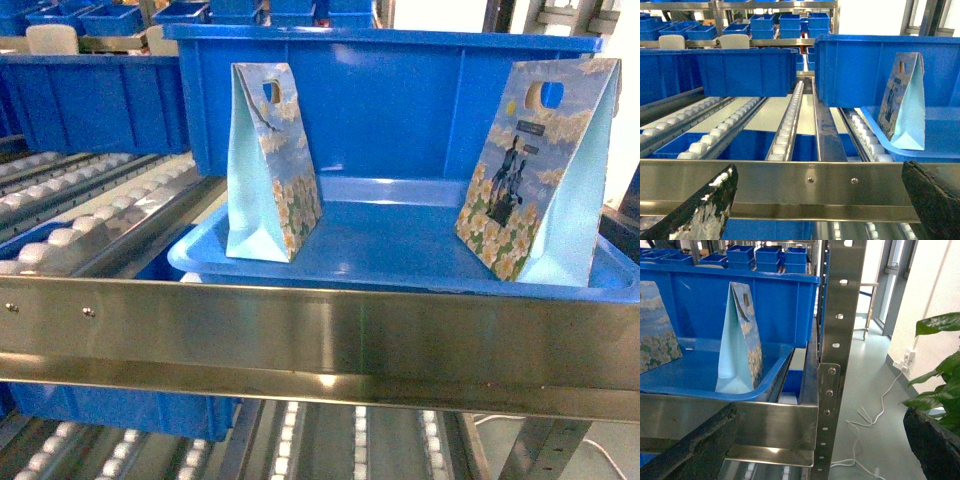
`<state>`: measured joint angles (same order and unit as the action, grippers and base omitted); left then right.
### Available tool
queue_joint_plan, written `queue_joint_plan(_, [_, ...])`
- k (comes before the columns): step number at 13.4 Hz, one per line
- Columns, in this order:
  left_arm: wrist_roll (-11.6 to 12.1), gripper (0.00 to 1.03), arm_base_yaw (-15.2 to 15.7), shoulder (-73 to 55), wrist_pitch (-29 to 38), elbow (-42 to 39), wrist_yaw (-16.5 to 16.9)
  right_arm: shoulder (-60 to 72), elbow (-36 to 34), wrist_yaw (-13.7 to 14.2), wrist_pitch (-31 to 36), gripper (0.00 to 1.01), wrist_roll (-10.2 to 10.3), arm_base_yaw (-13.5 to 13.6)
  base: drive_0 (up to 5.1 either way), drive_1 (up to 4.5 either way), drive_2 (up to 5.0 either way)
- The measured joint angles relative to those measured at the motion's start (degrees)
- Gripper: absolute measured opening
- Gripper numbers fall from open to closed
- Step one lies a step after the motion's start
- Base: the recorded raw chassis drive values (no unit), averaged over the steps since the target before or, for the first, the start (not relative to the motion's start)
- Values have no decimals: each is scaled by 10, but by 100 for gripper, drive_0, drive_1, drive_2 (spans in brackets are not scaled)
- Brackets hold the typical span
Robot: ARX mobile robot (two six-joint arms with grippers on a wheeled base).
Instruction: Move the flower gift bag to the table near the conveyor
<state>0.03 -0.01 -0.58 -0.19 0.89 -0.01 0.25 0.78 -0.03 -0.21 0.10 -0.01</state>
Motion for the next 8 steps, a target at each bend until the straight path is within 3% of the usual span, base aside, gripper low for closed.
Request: queue_joint_plan(8, [0, 98, 0, 0, 0, 0, 0, 0, 0, 0, 0, 98, 0, 0, 0, 0, 0])
